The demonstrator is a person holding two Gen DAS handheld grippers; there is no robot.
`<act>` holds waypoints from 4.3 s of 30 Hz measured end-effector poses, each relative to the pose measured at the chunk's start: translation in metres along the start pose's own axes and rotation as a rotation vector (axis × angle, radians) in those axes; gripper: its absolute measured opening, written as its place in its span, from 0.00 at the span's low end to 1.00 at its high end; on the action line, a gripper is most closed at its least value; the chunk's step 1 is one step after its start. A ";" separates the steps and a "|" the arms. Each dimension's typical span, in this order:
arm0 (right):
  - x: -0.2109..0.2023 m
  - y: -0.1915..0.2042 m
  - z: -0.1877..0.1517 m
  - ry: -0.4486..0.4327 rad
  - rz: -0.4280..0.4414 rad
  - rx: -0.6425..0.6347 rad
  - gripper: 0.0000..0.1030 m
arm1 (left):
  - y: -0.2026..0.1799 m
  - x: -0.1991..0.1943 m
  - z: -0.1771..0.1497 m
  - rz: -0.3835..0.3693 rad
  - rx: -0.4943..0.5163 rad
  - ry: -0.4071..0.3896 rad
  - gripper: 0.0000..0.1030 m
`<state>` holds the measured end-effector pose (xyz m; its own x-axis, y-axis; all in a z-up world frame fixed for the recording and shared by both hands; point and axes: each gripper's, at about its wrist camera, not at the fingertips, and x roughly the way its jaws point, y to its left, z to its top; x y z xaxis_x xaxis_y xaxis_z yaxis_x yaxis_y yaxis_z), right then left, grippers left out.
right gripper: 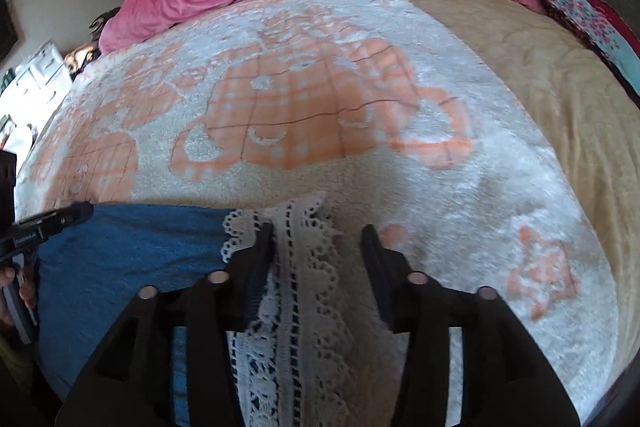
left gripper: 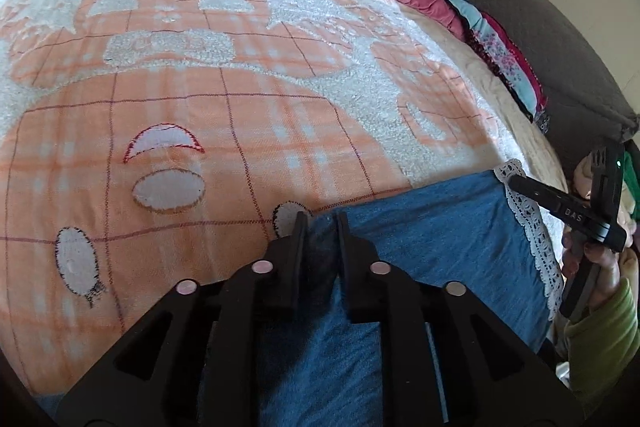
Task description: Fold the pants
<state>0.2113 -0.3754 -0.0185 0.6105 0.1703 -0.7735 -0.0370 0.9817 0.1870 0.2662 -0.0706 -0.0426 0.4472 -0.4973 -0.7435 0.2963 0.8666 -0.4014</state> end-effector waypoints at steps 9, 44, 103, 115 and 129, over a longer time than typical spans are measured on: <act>-0.081 -0.013 -0.056 -0.103 0.075 0.084 0.50 | -0.004 -0.058 -0.001 0.028 0.034 -0.092 0.43; -0.106 -0.010 -0.156 -0.080 0.048 0.106 0.55 | 0.037 -0.156 -0.098 0.316 -0.099 -0.188 0.72; -0.099 0.063 -0.076 -0.316 0.053 0.105 0.93 | -0.044 -0.117 -0.071 0.153 0.077 -0.237 0.91; -0.109 0.037 -0.110 -0.305 0.003 0.170 0.94 | -0.108 -0.079 -0.062 0.135 0.228 -0.152 0.91; -0.102 0.021 -0.141 -0.259 -0.038 0.254 0.94 | -0.167 -0.039 -0.032 0.060 0.287 -0.089 0.91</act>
<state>0.0362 -0.3600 -0.0208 0.7887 0.0746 -0.6103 0.1679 0.9287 0.3305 0.1724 -0.1950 0.0359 0.5398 -0.4578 -0.7064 0.4878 0.8540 -0.1806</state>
